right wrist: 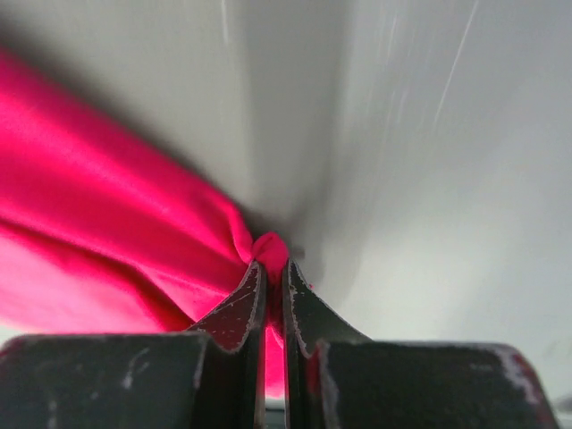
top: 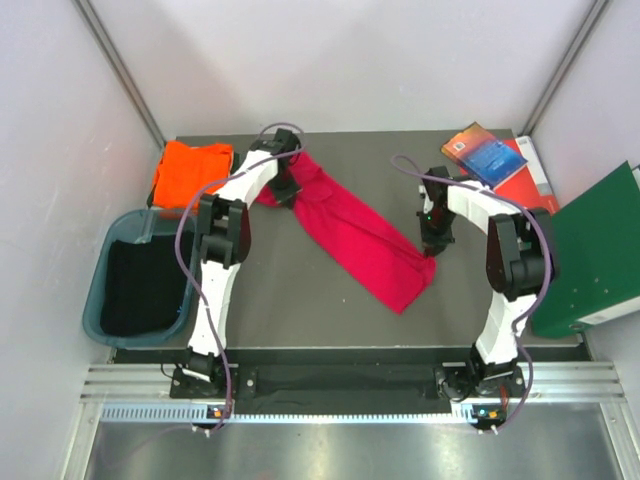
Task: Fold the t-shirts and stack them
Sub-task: Rotate the tshirt 90 degrees
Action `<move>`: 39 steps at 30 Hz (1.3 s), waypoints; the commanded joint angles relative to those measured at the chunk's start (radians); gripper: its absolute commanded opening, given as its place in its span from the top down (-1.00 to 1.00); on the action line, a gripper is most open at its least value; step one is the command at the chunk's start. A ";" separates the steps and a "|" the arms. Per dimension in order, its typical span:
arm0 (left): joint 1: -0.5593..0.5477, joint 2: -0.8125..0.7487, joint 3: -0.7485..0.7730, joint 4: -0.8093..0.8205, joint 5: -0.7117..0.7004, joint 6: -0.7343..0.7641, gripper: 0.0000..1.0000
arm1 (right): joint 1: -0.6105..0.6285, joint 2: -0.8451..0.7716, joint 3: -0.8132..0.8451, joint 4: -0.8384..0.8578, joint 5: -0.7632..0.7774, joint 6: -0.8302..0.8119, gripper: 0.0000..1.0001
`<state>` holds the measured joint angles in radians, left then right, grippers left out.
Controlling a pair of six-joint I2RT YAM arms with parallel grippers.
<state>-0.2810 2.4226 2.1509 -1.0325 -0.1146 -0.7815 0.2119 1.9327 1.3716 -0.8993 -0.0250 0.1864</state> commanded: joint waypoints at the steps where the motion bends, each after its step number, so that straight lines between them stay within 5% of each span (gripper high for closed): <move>1: -0.060 0.145 0.243 0.017 0.110 0.034 1.00 | 0.035 -0.164 -0.089 -0.092 -0.064 0.047 1.00; 5: -0.076 0.210 0.256 0.097 0.303 0.013 1.00 | 0.092 -0.238 -0.176 -0.102 -0.104 0.067 0.93; 8: -0.081 0.120 0.163 0.098 0.306 0.039 0.82 | 0.133 -0.265 -0.201 -0.089 -0.122 0.076 0.32; 9: -0.081 0.074 0.111 0.132 0.296 0.054 0.32 | 0.138 -0.282 -0.201 -0.082 -0.119 0.076 0.02; 13: -0.080 -0.205 -0.290 0.239 0.274 0.071 -0.53 | 0.138 -0.310 -0.157 -0.063 -0.050 0.074 -0.53; 16: -0.084 -0.405 -0.533 0.293 0.309 0.006 -0.72 | 0.132 -0.301 -0.106 -0.038 -0.015 0.070 -0.64; 20: -0.109 -0.623 -0.817 0.389 0.395 -0.087 -0.77 | 0.130 -0.250 -0.060 -0.018 -0.009 0.061 -0.64; 25: -0.227 -0.709 -1.100 0.682 0.575 -0.234 -0.64 | 0.123 -0.238 -0.045 0.020 0.010 0.048 -0.64; 35: -0.544 -0.488 -1.108 0.976 0.641 -0.444 -0.55 | 0.096 -0.215 -0.017 0.056 -0.044 0.033 -0.63; 38: -0.596 -0.407 -1.065 0.954 0.635 -0.472 -0.32 | 0.074 -0.242 -0.022 0.056 -0.038 0.033 -0.64; 39: -0.609 -0.389 -1.053 0.910 0.627 -0.476 -0.04 | 0.064 -0.253 -0.022 0.056 -0.041 0.035 -0.64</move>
<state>-0.8448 1.9285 1.0630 -0.1204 0.5652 -1.2068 0.3107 1.7290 1.3186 -0.8696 -0.0566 0.2279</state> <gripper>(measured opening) 0.676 0.819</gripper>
